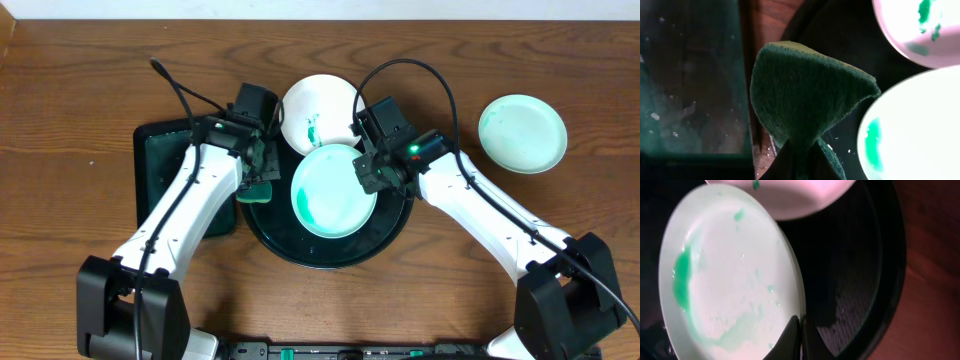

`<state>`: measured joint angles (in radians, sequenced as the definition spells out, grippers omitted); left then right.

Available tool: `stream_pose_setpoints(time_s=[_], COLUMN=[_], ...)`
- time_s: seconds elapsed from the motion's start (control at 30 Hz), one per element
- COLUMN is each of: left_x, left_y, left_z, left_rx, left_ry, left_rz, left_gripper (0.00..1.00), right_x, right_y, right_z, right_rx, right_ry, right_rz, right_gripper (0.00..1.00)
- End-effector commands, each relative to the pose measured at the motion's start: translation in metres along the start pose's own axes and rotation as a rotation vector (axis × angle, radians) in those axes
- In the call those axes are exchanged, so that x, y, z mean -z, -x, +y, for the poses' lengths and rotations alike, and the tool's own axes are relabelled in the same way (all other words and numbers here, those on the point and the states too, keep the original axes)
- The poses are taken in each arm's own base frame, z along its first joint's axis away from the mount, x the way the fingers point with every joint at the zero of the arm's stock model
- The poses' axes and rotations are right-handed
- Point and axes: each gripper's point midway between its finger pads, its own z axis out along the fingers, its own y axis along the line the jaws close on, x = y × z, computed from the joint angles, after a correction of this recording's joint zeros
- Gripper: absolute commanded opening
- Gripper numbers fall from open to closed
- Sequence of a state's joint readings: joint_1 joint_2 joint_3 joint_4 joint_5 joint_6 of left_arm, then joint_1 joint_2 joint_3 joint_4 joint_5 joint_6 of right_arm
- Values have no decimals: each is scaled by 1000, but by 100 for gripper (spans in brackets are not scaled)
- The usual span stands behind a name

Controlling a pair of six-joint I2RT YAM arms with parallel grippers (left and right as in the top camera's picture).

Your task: Clean dirty plates on tray and stack at the side

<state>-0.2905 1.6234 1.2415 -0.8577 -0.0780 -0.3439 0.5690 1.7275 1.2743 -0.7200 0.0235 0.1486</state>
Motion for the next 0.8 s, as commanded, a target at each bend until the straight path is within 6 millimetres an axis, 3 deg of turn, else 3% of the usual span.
stream_pose_setpoints(time_s=[0.0,0.23,0.57,0.73,0.77], left_x=[3,3,3,3,3], left_y=[7,7,7,7,7], left_z=[2,1,2,2,2], left_rx=[25,25,25,25,25], left_ry=[0,-1,-1,-1,-1], left_rz=[-10,-12,-11,-11,-11], left_gripper=[7,7,7,7,7], right_x=[0,-4,-35,-41,-41], right_y=[-7,-26,-78,-85,-86], right_z=[-3,-8,-4,-2,0], right_rx=[-10,-63,-201,-230,-232], right_ry=[-28,-59,-26,-12,1], right_rz=[30,97,195,200,204], right_gripper=[1,1,1,1,9])
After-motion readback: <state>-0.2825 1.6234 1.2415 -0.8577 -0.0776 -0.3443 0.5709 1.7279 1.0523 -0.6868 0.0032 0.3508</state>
